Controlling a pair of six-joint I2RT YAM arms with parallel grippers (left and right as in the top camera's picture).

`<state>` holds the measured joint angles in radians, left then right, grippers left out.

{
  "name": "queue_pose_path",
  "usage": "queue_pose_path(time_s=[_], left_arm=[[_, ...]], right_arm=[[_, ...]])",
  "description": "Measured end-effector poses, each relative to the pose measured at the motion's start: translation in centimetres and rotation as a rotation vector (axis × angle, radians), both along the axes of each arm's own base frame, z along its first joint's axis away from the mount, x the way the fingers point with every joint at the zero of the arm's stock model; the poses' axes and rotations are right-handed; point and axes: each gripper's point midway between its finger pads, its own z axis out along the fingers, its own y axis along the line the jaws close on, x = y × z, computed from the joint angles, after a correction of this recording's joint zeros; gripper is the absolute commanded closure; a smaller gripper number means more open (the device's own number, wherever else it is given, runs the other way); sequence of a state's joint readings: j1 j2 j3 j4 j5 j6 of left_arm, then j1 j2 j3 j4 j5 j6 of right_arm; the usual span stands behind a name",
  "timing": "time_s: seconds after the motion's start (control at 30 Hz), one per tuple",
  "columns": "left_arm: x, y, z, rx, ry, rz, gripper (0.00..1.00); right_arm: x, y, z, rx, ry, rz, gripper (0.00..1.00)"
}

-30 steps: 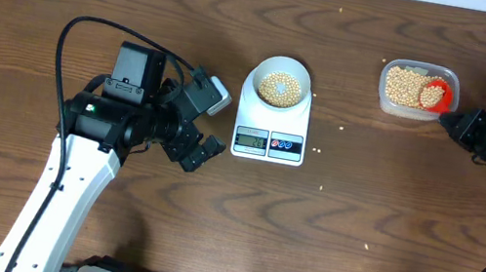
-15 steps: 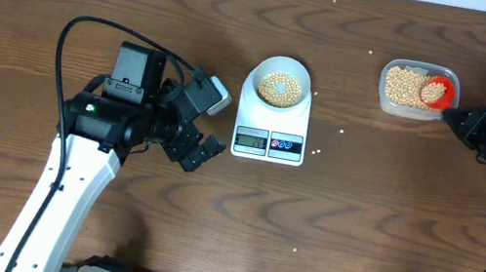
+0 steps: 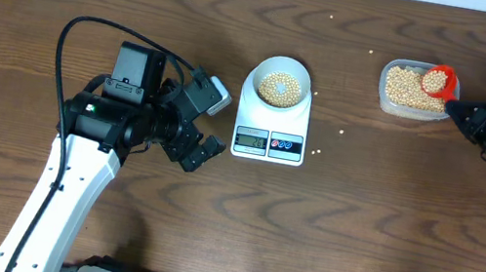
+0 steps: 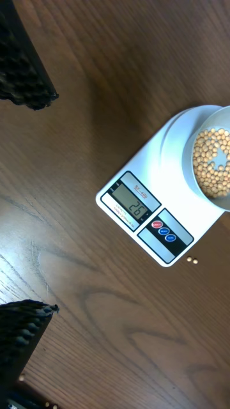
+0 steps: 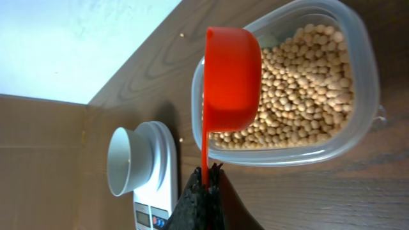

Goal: Scoop item into bowl and weigh 50g on scale

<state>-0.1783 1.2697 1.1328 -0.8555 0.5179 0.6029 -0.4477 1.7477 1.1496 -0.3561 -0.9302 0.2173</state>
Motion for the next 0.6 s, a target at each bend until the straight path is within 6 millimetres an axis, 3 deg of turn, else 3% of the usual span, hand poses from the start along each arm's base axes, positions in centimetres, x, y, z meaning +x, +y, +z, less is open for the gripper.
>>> queue_pose_path(time_s=[0.33, 0.6], left_arm=[[0.0, 0.0, 0.0, 0.000, 0.000, 0.000, 0.02], [0.0, 0.0, 0.0, 0.000, 0.000, 0.000, 0.02]], right_arm=[[0.6, 1.6, 1.9, 0.078, -0.072, 0.057, 0.99], [1.0, 7.2, 2.7, 0.104, -0.094, 0.193, 0.99]])
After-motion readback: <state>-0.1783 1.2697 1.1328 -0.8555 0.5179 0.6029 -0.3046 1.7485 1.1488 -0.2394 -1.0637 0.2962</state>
